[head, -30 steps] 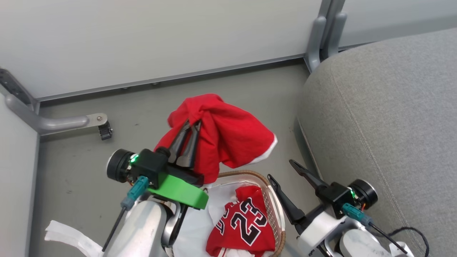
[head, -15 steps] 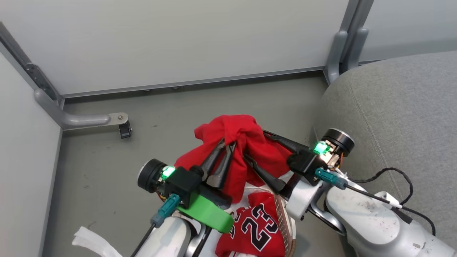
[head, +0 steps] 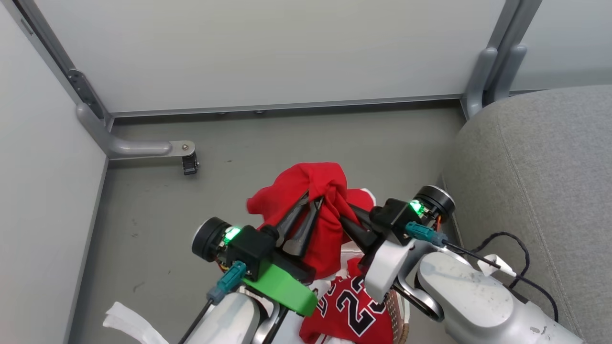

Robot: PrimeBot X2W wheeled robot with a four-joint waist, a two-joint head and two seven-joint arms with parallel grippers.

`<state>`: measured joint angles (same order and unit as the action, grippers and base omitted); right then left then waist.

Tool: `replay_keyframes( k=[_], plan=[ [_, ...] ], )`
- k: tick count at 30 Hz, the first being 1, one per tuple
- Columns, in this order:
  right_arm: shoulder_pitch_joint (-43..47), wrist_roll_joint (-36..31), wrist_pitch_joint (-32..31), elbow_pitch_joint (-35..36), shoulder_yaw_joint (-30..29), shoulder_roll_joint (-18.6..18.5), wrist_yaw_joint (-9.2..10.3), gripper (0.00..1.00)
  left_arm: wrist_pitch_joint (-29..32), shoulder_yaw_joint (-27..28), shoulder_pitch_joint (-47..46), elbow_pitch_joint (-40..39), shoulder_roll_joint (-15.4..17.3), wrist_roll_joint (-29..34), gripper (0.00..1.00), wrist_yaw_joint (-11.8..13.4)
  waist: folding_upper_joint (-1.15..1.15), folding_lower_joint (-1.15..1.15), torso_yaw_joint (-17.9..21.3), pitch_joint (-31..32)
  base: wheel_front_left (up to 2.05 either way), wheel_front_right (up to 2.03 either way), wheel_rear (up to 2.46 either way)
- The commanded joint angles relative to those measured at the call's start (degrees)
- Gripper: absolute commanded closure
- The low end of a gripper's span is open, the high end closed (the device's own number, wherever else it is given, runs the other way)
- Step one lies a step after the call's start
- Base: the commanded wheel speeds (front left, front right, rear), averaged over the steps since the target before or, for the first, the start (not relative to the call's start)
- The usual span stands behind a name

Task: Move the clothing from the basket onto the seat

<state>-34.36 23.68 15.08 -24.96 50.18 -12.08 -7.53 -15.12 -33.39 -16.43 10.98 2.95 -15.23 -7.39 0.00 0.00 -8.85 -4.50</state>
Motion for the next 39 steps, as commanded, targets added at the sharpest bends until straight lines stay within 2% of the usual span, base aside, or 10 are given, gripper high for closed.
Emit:
replay_keyframes(
  k=[1,6,13,20,24,31,35,39],
  plan=[
    [1.7,0.0,0.1,0.5,-1.3,-0.2,0.07,1.0,0.0,0.8,0.1,0.1,0.0,0.3,0.0,-0.1,0.0,0.0,0.7,-0.2,0.0,0.0,0.0],
    [5.9,-0.1,0.1,2.1,-6.5,-0.6,0.07,1.0,0.0,3.5,1.2,0.2,0.0,1.4,0.0,-0.1,0.0,0.0,4.4,-0.7,0.0,0.0,0.0],
    [11.2,-0.4,0.1,5.0,-12.4,-0.8,0.08,1.0,0.0,5.7,0.7,0.9,0.3,2.8,0.0,-0.1,0.0,0.0,15.4,-2.8,0.0,0.0,0.0],
    [13.8,-0.4,0.1,6.6,-15.2,-0.1,0.08,1.0,0.0,6.2,-0.5,0.0,1.1,3.2,0.0,-0.1,0.0,0.0,27.8,-4.9,0.0,0.0,0.0],
    [15.0,0.5,0.1,6.7,-17.3,0.8,0.08,1.0,0.0,6.1,-0.9,0.8,1.4,3.0,0.0,-0.1,0.0,0.0,33.2,-5.7,0.0,0.0,0.0],
    [15.4,1.0,0.1,6.6,-22.0,1.4,0.08,1.0,0.0,4.6,-1.4,1.9,1.9,2.5,0.0,-0.1,0.0,0.0,37.1,-7.6,0.0,0.0,0.0],
    [12.3,0.4,0.1,6.5,-26.2,0.8,0.08,1.0,0.0,3.6,-2.7,2.6,2.8,2.8,0.0,-0.1,0.0,0.0,36.8,-10.2,0.0,0.0,0.0],
    [6.6,-2.1,0.1,5.7,-30.3,-1.3,0.08,1.0,0.0,2.5,-4.7,2.7,3.6,3.1,0.0,-0.1,0.0,0.0,35.1,-14.5,0.0,0.0,0.0]
  ],
)
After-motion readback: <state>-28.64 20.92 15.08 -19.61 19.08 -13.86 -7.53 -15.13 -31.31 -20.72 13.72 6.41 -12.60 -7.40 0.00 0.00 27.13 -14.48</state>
